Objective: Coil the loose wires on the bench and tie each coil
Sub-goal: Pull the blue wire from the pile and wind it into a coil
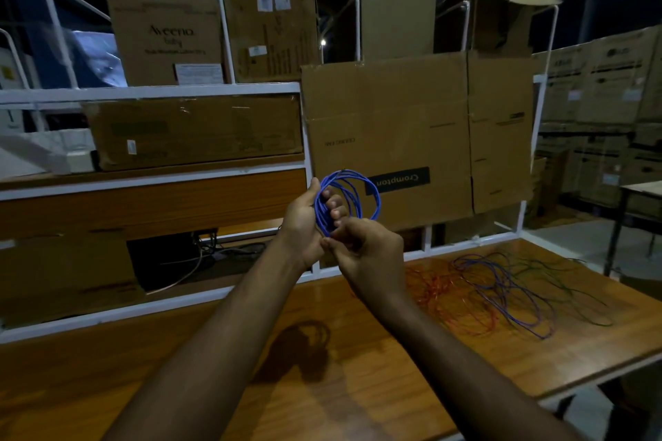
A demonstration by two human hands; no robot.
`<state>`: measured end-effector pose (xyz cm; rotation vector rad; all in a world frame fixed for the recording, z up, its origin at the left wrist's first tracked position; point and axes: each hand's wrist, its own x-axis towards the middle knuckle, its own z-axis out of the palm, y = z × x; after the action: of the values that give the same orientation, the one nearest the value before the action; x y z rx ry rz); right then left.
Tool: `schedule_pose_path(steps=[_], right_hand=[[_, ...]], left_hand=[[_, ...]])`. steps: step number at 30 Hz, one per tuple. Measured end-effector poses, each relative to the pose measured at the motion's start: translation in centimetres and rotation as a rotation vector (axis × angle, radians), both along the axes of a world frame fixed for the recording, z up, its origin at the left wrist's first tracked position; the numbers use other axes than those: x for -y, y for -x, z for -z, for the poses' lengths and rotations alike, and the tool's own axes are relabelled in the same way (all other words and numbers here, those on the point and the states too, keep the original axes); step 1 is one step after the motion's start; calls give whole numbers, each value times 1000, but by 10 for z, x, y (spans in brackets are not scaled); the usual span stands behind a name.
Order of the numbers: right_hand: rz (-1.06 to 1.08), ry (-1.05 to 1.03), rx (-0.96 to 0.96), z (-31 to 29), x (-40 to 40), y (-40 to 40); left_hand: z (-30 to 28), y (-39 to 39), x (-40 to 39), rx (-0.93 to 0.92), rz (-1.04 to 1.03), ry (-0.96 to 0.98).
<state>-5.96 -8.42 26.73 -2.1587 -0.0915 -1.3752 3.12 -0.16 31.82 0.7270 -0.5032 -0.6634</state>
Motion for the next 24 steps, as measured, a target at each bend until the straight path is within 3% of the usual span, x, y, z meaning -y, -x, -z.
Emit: schedule_pose_path(steps=[5, 8, 11, 15, 17, 20, 24], right_hand=[[-40, -226, -13, -4, -10, 0], [39, -246, 3, -3, -11, -1], [73, -26, -29, -9, -4, 4], [-216, 134, 3, -35, 15, 18], [-24, 308, 73, -50, 23, 16], [249, 537, -105, -67, 37, 6], [-76, 311, -371, -65, 58, 5]], left_hand=[[1, 1, -2, 29, -50, -15], [0, 3, -4, 49, -74, -57], [-2, 7, -7, 100, -52, -166], [-8, 15, -17, 277, -43, -338], [-12, 19, -20, 357, -27, -410], [-16, 24, -16, 348, 4, -436], [-19, 22, -14, 282, 86, -475]])
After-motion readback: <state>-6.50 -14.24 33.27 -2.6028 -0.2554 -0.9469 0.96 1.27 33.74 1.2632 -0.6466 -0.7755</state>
